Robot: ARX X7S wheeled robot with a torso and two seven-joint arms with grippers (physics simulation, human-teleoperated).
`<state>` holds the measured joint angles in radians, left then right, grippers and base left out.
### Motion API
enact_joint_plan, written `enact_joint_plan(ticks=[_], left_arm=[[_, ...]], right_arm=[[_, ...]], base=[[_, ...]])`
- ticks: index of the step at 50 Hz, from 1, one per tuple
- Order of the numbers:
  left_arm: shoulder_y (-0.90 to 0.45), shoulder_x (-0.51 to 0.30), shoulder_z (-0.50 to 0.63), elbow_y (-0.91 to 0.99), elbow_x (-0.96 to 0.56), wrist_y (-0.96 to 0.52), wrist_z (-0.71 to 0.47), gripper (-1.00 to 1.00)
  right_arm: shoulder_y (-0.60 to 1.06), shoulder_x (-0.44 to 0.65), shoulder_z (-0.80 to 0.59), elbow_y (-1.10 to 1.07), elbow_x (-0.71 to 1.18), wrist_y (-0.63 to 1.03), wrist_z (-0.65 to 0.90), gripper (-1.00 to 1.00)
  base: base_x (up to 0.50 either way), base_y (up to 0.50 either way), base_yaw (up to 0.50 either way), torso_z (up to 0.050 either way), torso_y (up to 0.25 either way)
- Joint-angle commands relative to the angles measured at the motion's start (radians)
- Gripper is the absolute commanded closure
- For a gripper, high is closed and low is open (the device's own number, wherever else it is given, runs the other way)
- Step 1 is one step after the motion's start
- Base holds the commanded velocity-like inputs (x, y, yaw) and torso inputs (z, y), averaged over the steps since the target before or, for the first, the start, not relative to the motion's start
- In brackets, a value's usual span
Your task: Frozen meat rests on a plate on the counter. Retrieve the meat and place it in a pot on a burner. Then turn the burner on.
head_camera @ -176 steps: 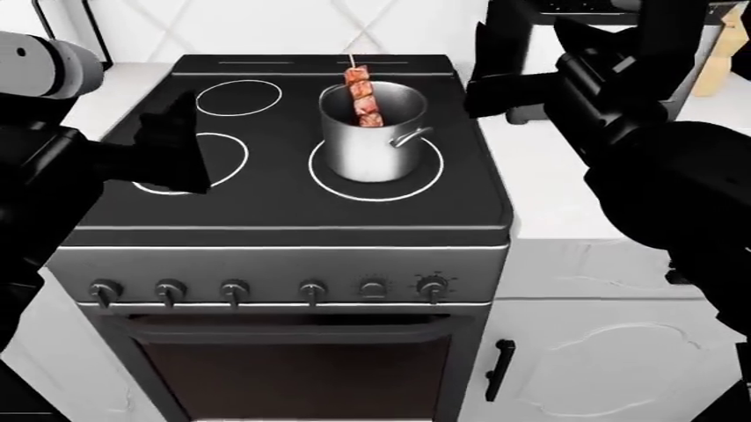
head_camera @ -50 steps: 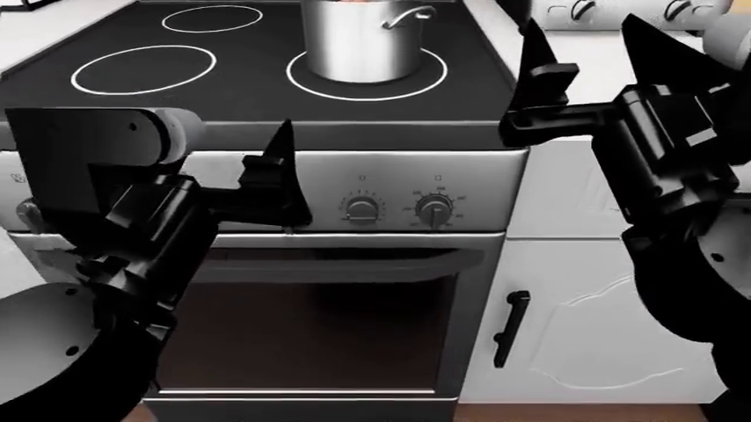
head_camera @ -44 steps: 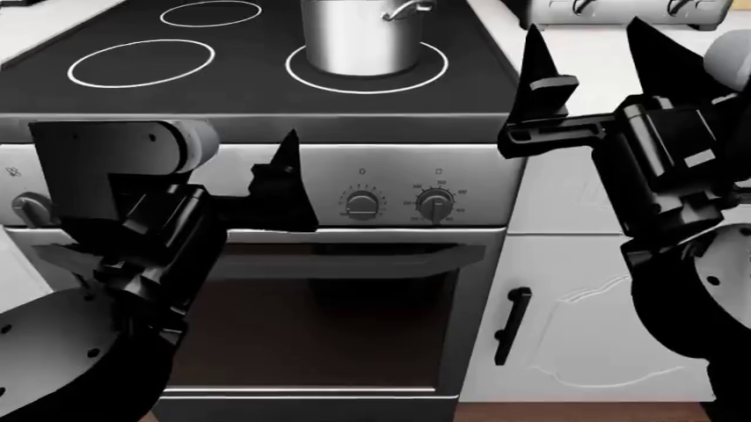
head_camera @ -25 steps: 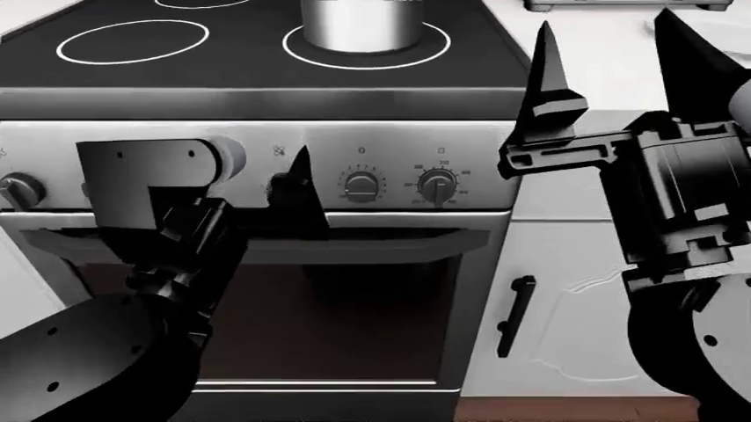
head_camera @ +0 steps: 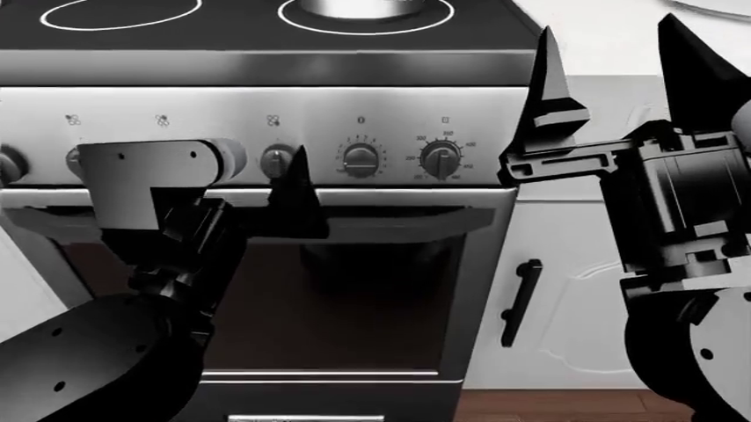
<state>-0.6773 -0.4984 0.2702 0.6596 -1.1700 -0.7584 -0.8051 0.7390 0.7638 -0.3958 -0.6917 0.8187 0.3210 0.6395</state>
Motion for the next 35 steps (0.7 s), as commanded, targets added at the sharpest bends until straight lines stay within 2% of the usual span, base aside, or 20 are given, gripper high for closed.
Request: enact_joint_plan(ticks=[1,29,35], left_arm=[[0.004,-0.002,0.001,0.002,0.0,0.004,-0.005,-1.0],[-0.006,0.001,0.03,-0.019,0.024,0.006,0.015,-1.0],[-0.016,0.006,0.04,-0.032,0.024,0.002,0.023,-1.0]], right_arm=[[-0.004,0.0,0.001,0.003,0.001,-0.006,-0.004,-1.0],[-0.015,0.003,0.007,0.004,0.003,-0.015,-0.004,-1.0],[-0.022,-0.002,0.006,0.013,-0.006,-0.025,-0.006,-1.0]], base=[[0.0,0.0,0.0,-0.05,0.0],[0.0,0.0,0.0,-0.05,0.0],[0.0,0.0,0.0,-0.009,0.0]])
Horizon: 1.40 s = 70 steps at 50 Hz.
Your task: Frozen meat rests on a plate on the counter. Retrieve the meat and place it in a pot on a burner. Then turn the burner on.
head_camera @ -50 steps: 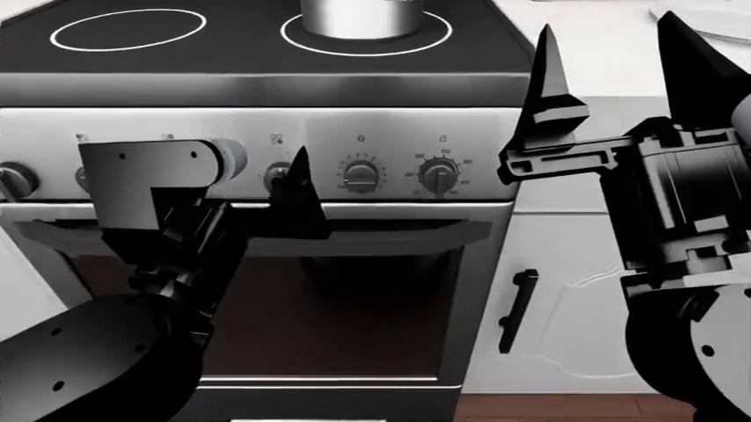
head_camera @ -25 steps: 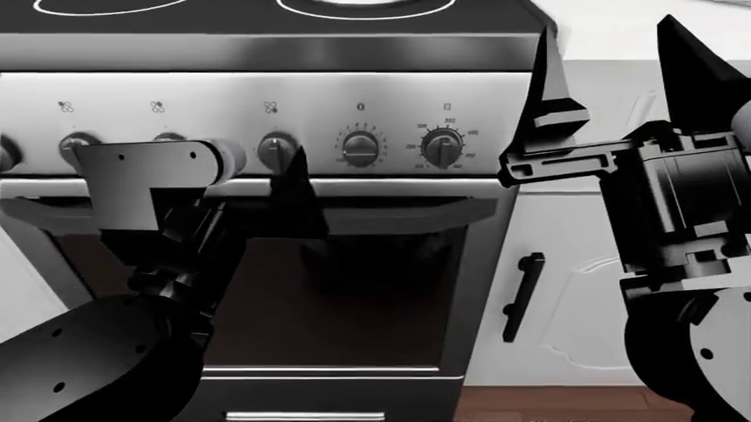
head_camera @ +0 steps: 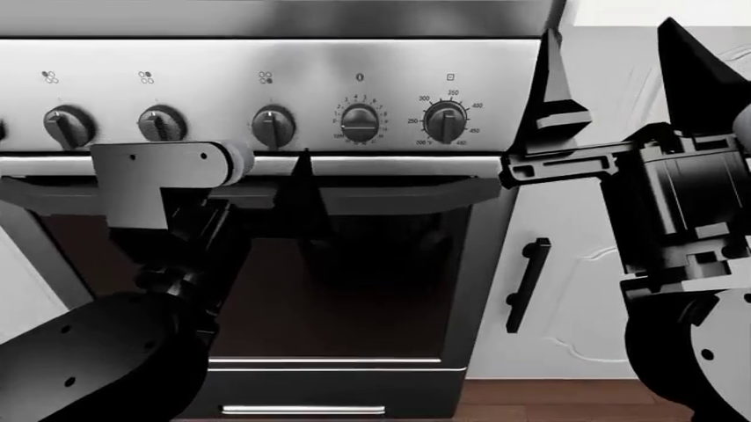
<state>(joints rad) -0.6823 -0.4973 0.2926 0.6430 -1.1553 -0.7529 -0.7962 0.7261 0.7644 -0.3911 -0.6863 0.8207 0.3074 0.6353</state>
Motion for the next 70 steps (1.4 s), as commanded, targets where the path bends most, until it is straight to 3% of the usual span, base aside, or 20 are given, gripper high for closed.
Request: enact_joint_plan(ticks=[1,12,18,28,42,70], left_arm=[[-0.02,0.006,0.024,-0.012,0.009,-0.012,0.008,-1.0],[-0.168,0.034,0.072,-0.011,0.01,-0.129,-0.125,-1.0],[-0.235,0.062,0.138,-0.054,0.093,-0.194,-0.212,-1.0],[-0.259,0.107,0.188,-0.107,0.154,-0.232,-0.293,-1.0],[-0.227,0.158,0.215,-0.175,0.184,-0.189,-0.282,-1.0],[-0.262,0.171,0.218,-0.242,0.165,-0.188,-0.245,-1.0]], right_arm=[[-0.01,-0.004,0.002,0.008,-0.01,-0.013,-0.002,-1.0],[-0.04,-0.007,0.004,0.012,-0.024,-0.041,-0.007,-1.0],[-0.07,-0.009,0.016,0.018,-0.008,-0.076,-0.026,-1.0],[-0.108,0.004,0.049,0.011,0.027,-0.113,-0.03,-1.0],[-0.133,0.012,0.08,0.002,0.047,-0.14,-0.017,-1.0],[-0.166,-0.004,0.08,0.035,0.033,-0.172,-0.037,-1.0]], base=[[0.0,0.0,0.0,0.0,0.0],[0.0,0.0,0.0,0.0,0.0],[0.0,0.0,0.0,0.0,0.0],[0.0,0.0,0.0,0.0,0.0],[0.0,0.0,0.0,0.0,0.0],[0.0,0.0,0.0,0.0,0.0]])
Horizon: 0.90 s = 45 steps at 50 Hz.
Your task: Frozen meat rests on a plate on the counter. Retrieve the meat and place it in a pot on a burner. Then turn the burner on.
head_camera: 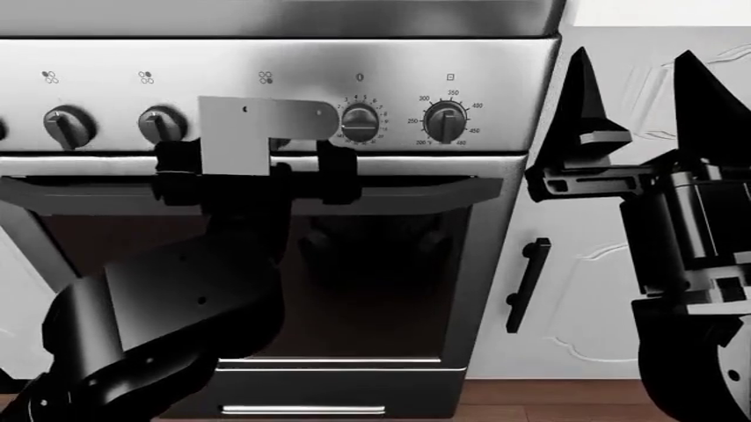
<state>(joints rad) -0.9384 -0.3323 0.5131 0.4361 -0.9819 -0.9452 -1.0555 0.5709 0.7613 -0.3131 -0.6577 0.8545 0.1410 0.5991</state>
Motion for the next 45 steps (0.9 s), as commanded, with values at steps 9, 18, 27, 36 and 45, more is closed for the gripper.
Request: enact_joint_plan(ticks=[9,18,27,36,45], left_arm=[[-0.012,0.015,-0.007,-0.052,-0.029,-0.007,0.01,-1.0],[-0.027,0.02,-0.009,-0.068,-0.053,-0.035,-0.005,-1.0],[-0.052,0.033,-0.029,-0.099,-0.138,-0.105,-0.041,-1.0],[-0.061,0.037,-0.035,-0.113,-0.154,-0.113,-0.052,-1.0],[-0.061,0.036,-0.047,-0.12,-0.154,-0.092,-0.045,-1.0]], right_arm=[[-0.018,0.001,0.005,0.013,0.002,-0.009,-0.002,-1.0],[-0.024,0.002,0.01,0.017,0.007,-0.015,-0.004,-1.0],[-0.031,-0.001,0.014,0.026,0.009,-0.025,-0.011,-1.0],[-0.033,-0.005,0.015,0.031,0.008,-0.031,-0.014,-1.0],[-0.027,-0.006,0.011,0.029,0.007,-0.026,-0.014,-1.0]], base=[[0.0,0.0,0.0,0.0,0.0],[0.0,0.0,0.0,0.0,0.0],[0.0,0.0,0.0,0.0,0.0],[0.0,0.0,0.0,0.0,0.0],[0.0,0.0,0.0,0.0,0.0]])
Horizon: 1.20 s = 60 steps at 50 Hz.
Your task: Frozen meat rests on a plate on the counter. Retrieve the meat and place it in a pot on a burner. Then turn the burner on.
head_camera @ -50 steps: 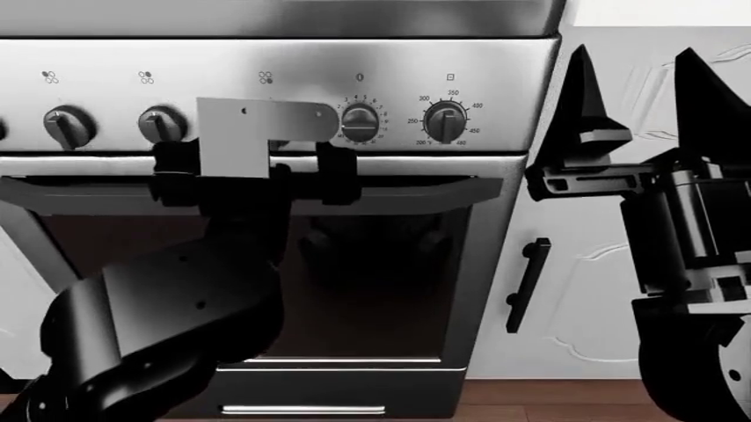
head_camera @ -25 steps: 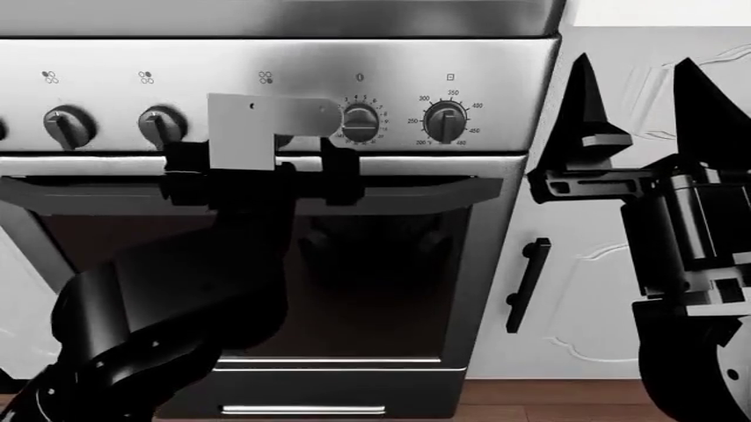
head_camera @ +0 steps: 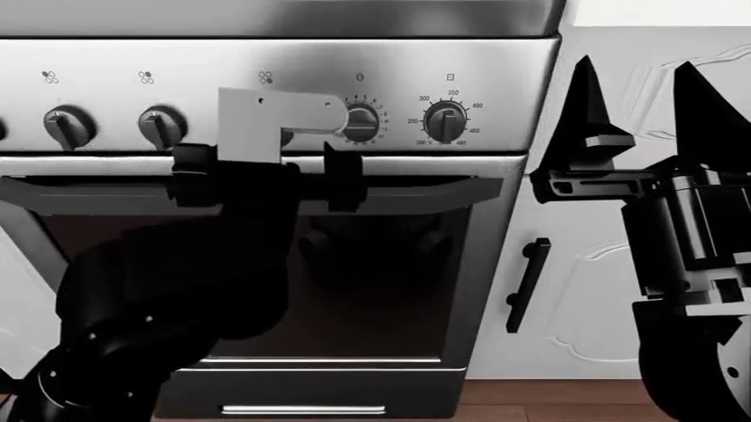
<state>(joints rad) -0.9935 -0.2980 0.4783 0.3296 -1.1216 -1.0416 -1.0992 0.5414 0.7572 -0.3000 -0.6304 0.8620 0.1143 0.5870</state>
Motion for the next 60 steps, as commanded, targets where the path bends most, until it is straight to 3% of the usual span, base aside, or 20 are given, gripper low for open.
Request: enact_joint_plan(ticks=[1,60], left_arm=[[-0.006,0.001,-0.013,-0.013,-0.014,0.006,0.0,-1.0],[-0.065,-0.001,0.009,-0.149,0.029,0.058,0.071,-1.0]], right_arm=[[0.003,-0.002,-0.003,0.001,-0.001,0.002,-0.001,-1.0],[0.005,-0.037,-0.019,0.084,-0.022,-0.019,-0.043,-1.0]], base=[[0.0,0.0,0.0,0.0,0.0],[0.0,0.0,0.0,0.0,0.0]])
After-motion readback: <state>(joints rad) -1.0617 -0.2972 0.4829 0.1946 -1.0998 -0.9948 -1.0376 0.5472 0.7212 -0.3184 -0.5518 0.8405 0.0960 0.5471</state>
